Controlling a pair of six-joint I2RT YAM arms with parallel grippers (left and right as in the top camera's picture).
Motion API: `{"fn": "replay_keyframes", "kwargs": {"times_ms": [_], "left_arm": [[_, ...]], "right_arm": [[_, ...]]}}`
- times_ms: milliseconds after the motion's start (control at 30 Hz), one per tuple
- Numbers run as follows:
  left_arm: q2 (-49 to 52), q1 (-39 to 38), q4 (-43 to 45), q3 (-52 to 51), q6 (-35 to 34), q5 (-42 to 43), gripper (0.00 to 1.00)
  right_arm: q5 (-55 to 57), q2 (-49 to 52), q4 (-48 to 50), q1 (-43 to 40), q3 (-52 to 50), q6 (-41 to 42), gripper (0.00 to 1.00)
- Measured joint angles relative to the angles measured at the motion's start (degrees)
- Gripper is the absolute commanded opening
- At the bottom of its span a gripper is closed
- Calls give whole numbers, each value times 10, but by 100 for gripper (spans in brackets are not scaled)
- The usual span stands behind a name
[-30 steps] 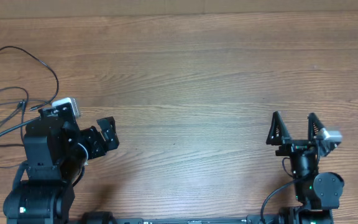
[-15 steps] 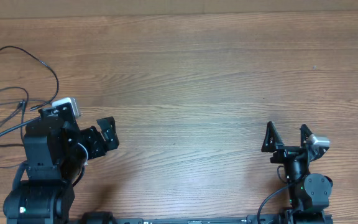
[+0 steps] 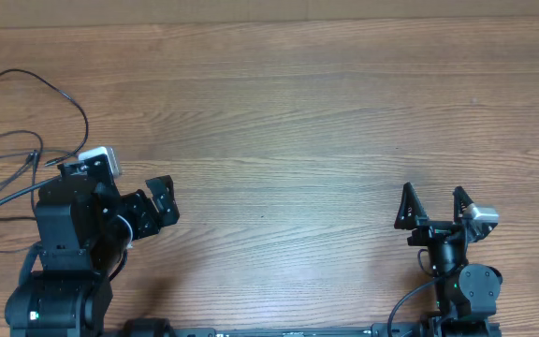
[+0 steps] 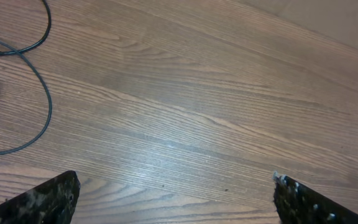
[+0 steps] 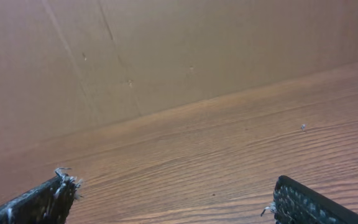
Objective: Untangle cables
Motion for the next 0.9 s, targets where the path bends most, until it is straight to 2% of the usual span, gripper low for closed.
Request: {"fn": "replay_keyframes", "kwargs": {"times_ms": [700,900], "left_arm": [[-1,0,-7,0,0,0,100],[-31,0,-4,-25,0,-6,100]], "right_arm": [[0,0,0,0,0,0,100],[0,0,-1,0,0,0,100]]}}
